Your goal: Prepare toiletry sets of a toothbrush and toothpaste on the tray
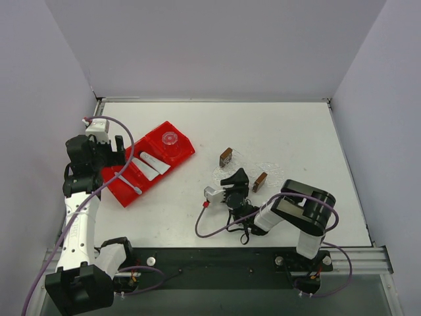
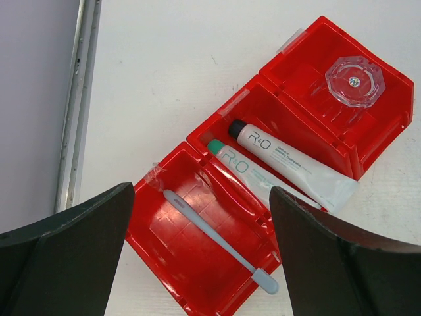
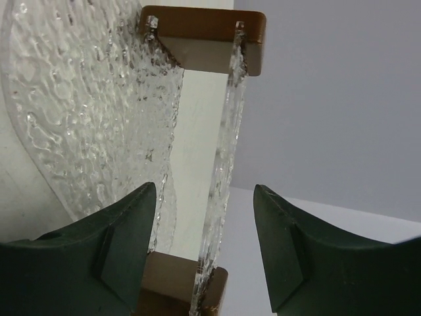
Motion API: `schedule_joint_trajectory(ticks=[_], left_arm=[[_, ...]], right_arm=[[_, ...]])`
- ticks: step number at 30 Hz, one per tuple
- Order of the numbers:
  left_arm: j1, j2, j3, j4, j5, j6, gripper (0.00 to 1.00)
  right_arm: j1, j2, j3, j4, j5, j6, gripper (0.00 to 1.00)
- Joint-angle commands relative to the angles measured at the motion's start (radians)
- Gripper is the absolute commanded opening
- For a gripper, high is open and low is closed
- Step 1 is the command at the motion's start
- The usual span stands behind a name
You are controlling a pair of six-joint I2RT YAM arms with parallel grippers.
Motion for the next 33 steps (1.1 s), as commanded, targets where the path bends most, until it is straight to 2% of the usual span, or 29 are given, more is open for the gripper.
schedule_joint_trajectory(ticks=[1,3,4,6,7,9,11,15,16,19,25,30,33], left_arm=[[0.011,0.004,0.015,0.015,-0.003,0.007,0.95],[0.011,0.008,0.015,0.018,-0.003,0.007,0.95],[0.011,0.008,0.015,0.018,-0.005,0.009,0.95],[0.011,0.011,0.017,0.018,-0.006,0.009,0.95],[0.013,0.012,0.017,0.017,-0.006,0.009,0.95],[0.013,0.015,0.017,0.018,-0.011,0.009,0.95],[0.016,0.018,0.017,0.018,-0.009,0.009,0.95],[0.017,0.02,0.017,0.02,-0.009,0.009,0.95],[0.019,0.021,0.017,0.02,-0.009,0.009,0.95],[0.017,0.026,0.02,0.021,0.003,0.007,0.95],[0.017,0.02,0.023,0.018,0.018,0.006,0.95],[0.017,0.006,0.029,0.005,0.044,0.003,0.95],[0.017,-0.005,0.028,0.001,0.06,0.001,0.95]], right_arm=[[0.012,-0.109,0.028,0.109,0.024,0.147,0.56],[0.012,-0.197,0.042,0.01,0.012,0.24,0.56],[0.012,-0.232,0.061,-0.122,0.001,0.277,0.56],[0.01,-0.352,0.086,-0.278,-0.047,0.424,0.56],[0.007,-0.391,0.107,-0.459,-0.069,0.481,0.56],[-0.005,-0.491,0.175,-0.629,-0.144,0.622,0.57],[-0.016,-0.562,0.231,-0.812,-0.187,0.682,0.57],[-0.074,-0.651,0.33,-1.062,-0.319,0.843,0.57],[-0.126,-0.662,0.359,-1.172,-0.407,0.88,0.57],[-0.2,-0.677,0.468,-1.362,-0.534,0.957,0.57],[-0.307,-0.659,0.584,-1.554,-0.748,1.017,0.55],[-0.447,-0.571,0.663,-1.645,-0.983,1.051,0.55],[-0.502,-0.495,0.729,-1.717,-1.066,1.051,0.54]])
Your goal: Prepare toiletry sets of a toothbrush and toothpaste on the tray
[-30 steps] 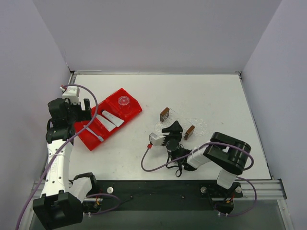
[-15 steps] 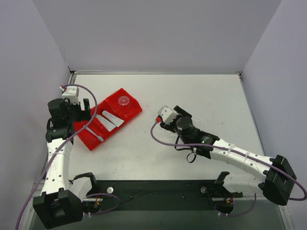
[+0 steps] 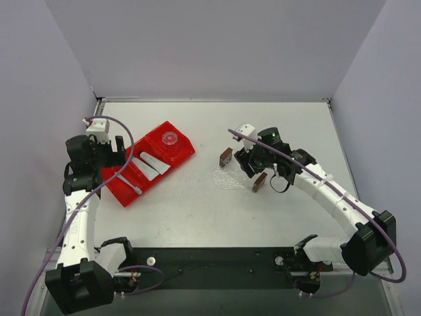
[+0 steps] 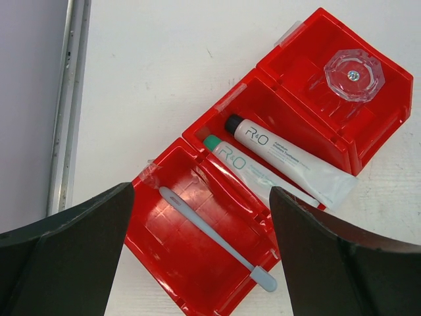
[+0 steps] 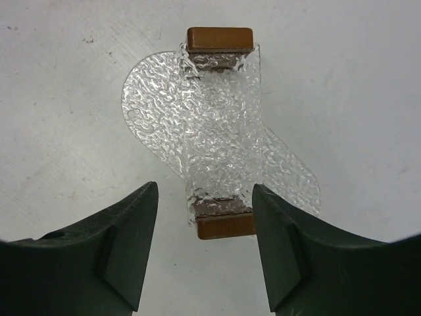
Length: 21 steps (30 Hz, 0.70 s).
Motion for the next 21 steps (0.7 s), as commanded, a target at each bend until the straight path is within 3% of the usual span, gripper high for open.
schedule_joint_trajectory(ticks=[1,10,21], left_arm=[[0.008,-0.033,0.029,0.004,0.043,0.0,0.95],[0.008,-0.036,0.02,0.008,0.06,0.0,0.95],[0.008,-0.033,0.012,0.015,0.072,0.005,0.95]], right_arm=[[-0.078,0.092,0.101,-0.146,-0.222,0.034,0.54],[-0.12,0.305,0.241,-0.217,-0.275,0.003,0.53],[-0.167,0.397,0.302,-0.22,-0.204,-0.066,0.54]])
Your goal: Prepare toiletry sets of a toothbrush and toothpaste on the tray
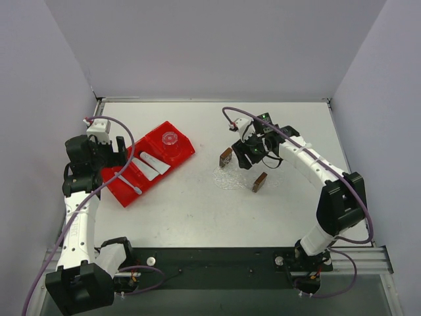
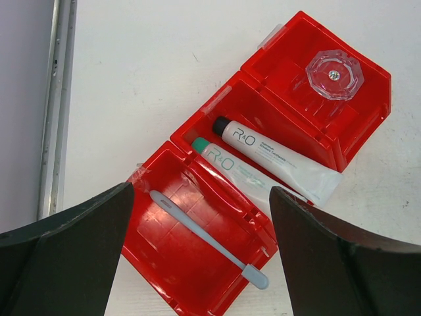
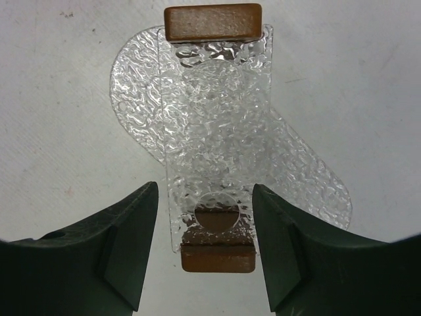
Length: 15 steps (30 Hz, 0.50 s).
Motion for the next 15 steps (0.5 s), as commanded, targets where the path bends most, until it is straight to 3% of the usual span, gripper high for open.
schedule_joint_trajectory(ticks=[1,15], left_arm=[[0.008,-0.015,0.012,0.02,0.021,0.005,0.95],[0.008,-0.014,0.014,0.017,0.018,0.005,0.95]], right_arm=[[-0.02,0.036,0.052,-0.031,0.029,-0.046,0.54],[-0.063,0.145,0.095,-0.041,0.048,-0.123,0.52]])
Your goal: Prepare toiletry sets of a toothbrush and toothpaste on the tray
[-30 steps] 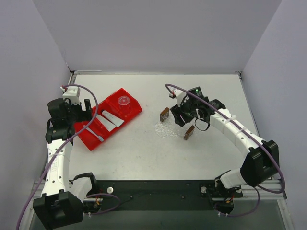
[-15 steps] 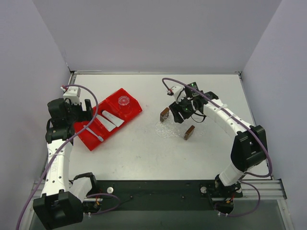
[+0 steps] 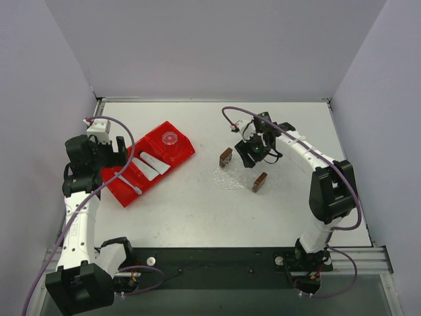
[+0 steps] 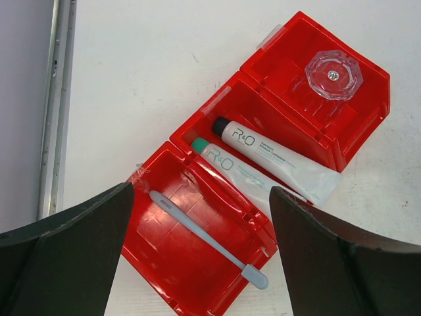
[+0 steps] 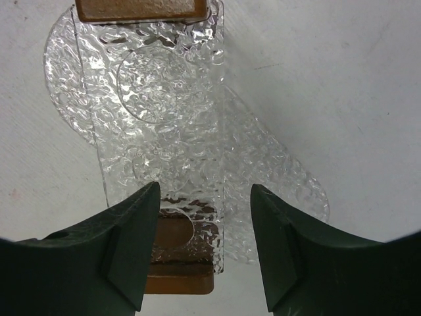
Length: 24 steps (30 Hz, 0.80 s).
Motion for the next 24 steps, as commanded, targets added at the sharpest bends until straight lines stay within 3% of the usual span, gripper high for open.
schedule_joint_trajectory(ticks=[1,10,24], left_arm=[[0.008,-0.012,0.014,0.017,0.015,0.005,0.95],[0.008,-0.012,0.015,0.017,0.009,0.005,0.95],[0.008,-0.009,0.019,0.014,0.009,0.003,0.95]], right_arm=[[-0.007,0.029,0.047,-0.027,0.012,-0.033,0.52],[-0.007,0.08,0.07,-0.026,0.013,-0.05,0.5],[0.001,0.095,0.082,-0.041,0.016,-0.125,0.29]])
